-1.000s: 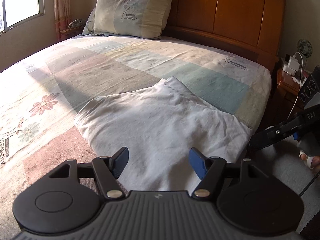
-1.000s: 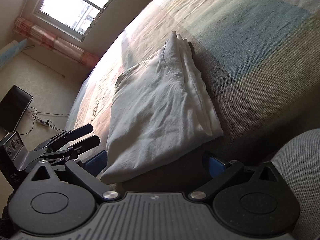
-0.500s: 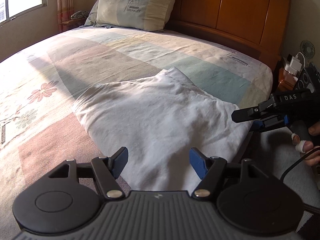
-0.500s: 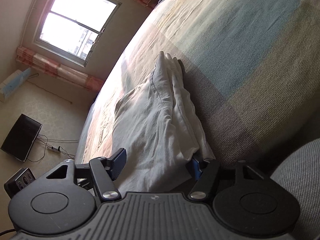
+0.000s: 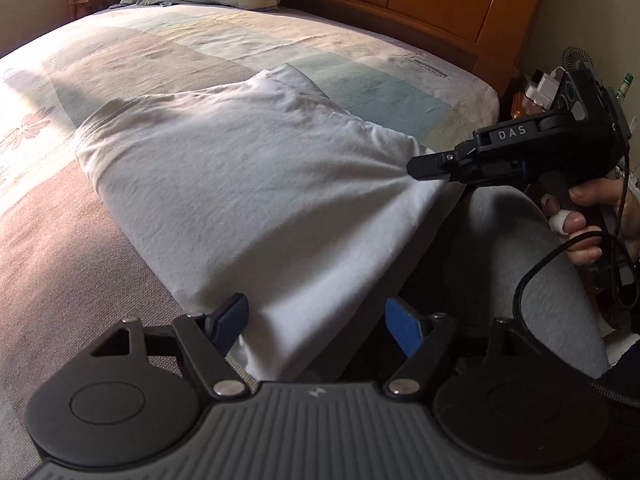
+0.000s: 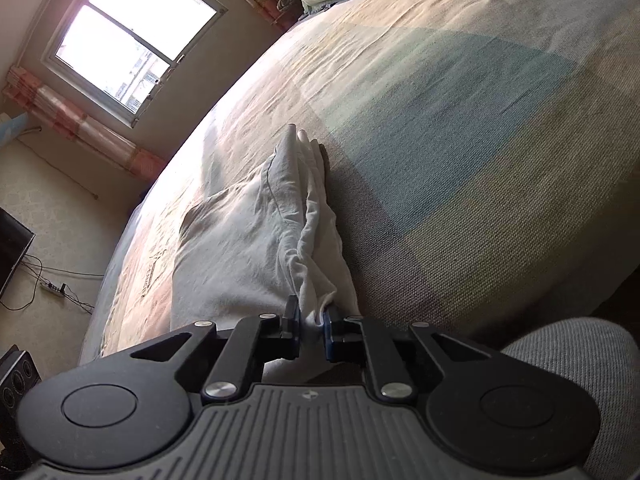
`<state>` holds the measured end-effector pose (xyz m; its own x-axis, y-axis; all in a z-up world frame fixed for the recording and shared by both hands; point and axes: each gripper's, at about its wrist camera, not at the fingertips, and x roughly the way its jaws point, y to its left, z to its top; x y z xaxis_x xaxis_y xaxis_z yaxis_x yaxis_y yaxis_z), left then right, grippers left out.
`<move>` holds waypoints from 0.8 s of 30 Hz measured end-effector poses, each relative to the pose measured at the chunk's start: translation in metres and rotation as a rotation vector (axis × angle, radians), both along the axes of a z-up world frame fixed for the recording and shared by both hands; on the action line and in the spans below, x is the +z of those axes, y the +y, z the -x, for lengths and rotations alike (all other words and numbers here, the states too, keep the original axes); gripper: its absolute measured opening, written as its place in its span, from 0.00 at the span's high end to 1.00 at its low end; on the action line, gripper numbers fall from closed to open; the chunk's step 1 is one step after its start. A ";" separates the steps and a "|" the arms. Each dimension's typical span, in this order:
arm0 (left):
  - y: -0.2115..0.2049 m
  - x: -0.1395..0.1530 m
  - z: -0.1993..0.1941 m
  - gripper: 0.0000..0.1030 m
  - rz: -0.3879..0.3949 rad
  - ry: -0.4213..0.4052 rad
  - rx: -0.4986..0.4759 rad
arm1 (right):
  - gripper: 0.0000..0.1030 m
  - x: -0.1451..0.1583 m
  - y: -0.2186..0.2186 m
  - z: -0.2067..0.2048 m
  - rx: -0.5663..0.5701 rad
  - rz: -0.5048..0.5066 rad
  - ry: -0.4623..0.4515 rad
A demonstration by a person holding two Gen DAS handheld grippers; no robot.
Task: Fold clothes
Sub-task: 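Pinch the folded shirt's edge with the right tool and tug it straight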
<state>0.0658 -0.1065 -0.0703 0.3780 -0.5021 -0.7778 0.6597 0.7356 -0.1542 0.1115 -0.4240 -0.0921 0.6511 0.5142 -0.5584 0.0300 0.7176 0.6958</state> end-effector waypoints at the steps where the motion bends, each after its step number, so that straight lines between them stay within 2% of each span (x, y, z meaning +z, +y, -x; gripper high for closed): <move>1: 0.001 0.004 0.000 0.26 -0.001 -0.008 -0.005 | 0.84 -0.001 -0.002 0.002 -0.009 -0.009 0.008; 3: 0.006 0.019 -0.001 0.26 -0.001 -0.039 -0.009 | 0.80 0.002 -0.005 0.005 -0.019 -0.011 0.012; 5: 0.012 0.036 -0.006 0.26 0.004 -0.093 -0.009 | 0.74 0.016 -0.007 0.010 -0.028 0.039 -0.013; 6: 0.015 0.045 -0.012 0.25 0.005 -0.125 -0.004 | 0.73 0.027 -0.005 0.011 -0.022 0.089 -0.052; 8: 0.016 0.056 -0.027 0.23 0.003 -0.173 0.014 | 0.66 0.049 -0.001 0.012 -0.007 0.187 -0.131; 11: 0.009 0.058 -0.057 0.23 0.000 -0.212 0.057 | 0.56 0.071 0.026 -0.001 0.102 0.289 -0.254; 13: 0.003 0.048 -0.079 0.23 0.014 -0.197 0.092 | 0.54 0.068 0.050 -0.014 0.188 0.352 -0.282; 15: -0.001 0.032 -0.093 0.23 0.019 -0.169 0.117 | 0.54 0.051 0.071 -0.027 0.248 0.426 -0.248; 19: -0.002 -0.002 -0.105 0.23 -0.058 -0.139 0.159 | 0.57 0.025 0.079 -0.037 0.283 0.490 -0.212; 21: 0.000 0.005 -0.104 0.23 -0.044 -0.170 0.163 | 0.57 0.034 0.078 -0.046 0.282 0.492 -0.239; 24: -0.004 0.021 -0.109 0.23 -0.012 -0.268 0.117 | 0.49 0.048 0.077 -0.061 0.281 0.494 -0.279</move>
